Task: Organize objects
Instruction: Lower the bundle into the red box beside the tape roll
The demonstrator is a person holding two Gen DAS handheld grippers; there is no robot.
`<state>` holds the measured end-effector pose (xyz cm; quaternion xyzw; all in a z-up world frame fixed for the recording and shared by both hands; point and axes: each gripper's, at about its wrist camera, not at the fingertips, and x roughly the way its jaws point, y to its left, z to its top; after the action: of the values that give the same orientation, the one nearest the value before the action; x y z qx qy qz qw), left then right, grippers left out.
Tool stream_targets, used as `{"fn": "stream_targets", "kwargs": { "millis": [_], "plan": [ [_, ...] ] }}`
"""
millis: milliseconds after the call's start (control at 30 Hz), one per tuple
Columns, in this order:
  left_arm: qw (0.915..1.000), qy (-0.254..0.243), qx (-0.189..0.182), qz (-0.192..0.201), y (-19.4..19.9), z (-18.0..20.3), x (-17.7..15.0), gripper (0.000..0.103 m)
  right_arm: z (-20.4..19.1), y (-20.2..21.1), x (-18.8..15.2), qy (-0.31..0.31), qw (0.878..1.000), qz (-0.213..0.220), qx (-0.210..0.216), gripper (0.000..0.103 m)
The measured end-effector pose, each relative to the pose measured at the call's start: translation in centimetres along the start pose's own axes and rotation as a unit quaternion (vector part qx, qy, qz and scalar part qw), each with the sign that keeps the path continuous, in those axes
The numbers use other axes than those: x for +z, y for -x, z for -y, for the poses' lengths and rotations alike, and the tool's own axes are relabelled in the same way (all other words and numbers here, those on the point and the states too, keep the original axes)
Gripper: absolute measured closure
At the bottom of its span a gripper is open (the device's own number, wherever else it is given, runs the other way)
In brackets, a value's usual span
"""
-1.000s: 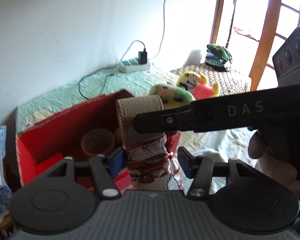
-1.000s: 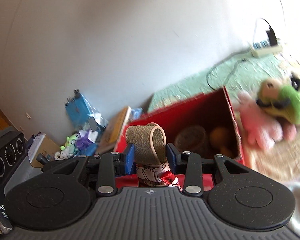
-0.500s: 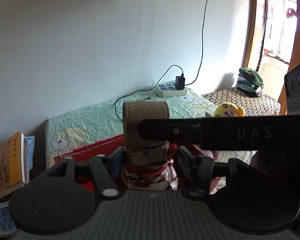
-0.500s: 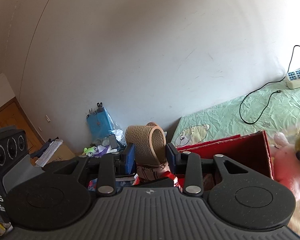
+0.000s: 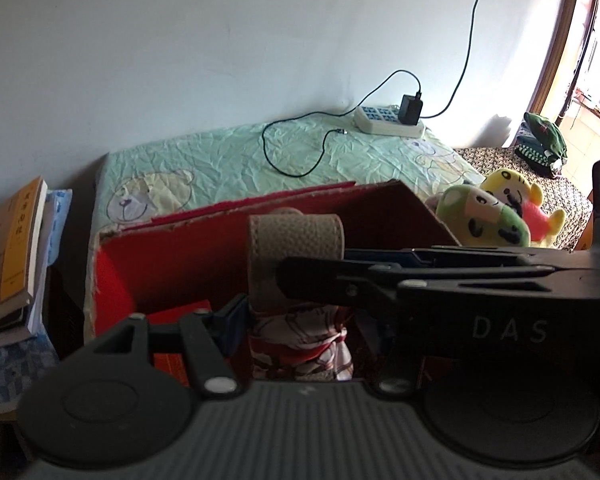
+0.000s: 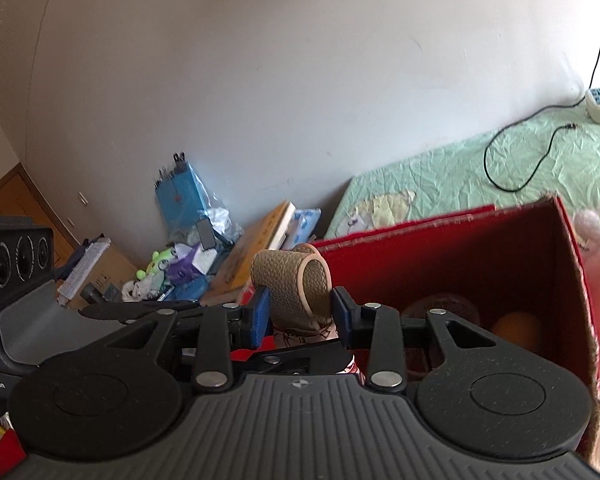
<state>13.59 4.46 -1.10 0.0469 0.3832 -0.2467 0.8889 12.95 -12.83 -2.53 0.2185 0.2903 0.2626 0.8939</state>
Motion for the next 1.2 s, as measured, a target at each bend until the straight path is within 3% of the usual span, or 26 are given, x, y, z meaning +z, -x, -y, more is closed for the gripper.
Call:
{"fn": "stream_targets", "kwargs": {
  "millis": [500, 867, 1000, 1200],
  "plan": [
    [0.9954, 0.020, 0.006, -0.093, -5.1, -1.4, -1.4, 0.046, 2.0, -4.6, -0.9, -0.038, 0.992, -0.113, -0.043, 0.066],
    [0.9952, 0.009, 0.015, -0.096, -5.4, -1.7, -1.1, 0.042, 2.4, -6.0, 0.0, -0.066, 0.983, -0.156, -0.066, 0.068],
    [0.9958, 0.004, 0.023, -0.088, -5.2, -2.0, -1.0, 0.037, 3.0, -7.3, 0.5, -0.067, 0.977, -0.181, -0.088, 0.076],
    [0.9956, 0.008, 0.022, -0.091, -5.6, -2.6, -1.1, 0.034, 3.5, -8.5, 0.3, -0.082, 0.970, -0.212, -0.083, 0.077]
  ]
}}
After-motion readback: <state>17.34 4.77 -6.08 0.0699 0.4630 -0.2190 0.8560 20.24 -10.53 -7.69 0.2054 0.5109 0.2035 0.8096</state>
